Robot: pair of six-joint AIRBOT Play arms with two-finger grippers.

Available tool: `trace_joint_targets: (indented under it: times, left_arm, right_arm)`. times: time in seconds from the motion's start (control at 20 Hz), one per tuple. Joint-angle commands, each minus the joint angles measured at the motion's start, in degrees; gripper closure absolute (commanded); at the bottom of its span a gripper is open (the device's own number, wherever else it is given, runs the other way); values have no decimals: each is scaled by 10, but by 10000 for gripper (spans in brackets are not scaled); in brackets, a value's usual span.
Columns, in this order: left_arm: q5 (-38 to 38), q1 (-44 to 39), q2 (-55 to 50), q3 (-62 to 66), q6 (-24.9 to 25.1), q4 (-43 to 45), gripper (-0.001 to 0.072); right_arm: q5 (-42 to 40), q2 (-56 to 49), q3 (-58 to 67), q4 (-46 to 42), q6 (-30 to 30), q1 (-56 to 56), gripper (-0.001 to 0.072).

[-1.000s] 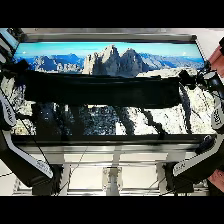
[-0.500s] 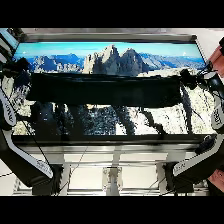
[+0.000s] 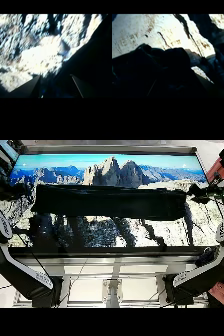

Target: Fold the clothes and pants, and hang the long-sleeved shirts on hangers.

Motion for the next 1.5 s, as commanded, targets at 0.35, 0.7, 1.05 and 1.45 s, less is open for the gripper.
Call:
trace_joint_targets:
  times: [0.35,0.7,1.05,1.45]
  left_arm:
    - [-93,23,0,-41,102,-60,126]
    - [-85,23,0,-49,102,-75,126]
    - [-85,23,0,-49,103,-85,126]
    - [-97,23,0,-49,149,-86,126]
  right_arm:
    - [146,18,11,-96,-4,-8,224]
    - [9,27,11,-54,-22,58,294]
    - [11,17,11,-18,-65,148,520]
    - [-16,-41,11,60,-50,202,590]
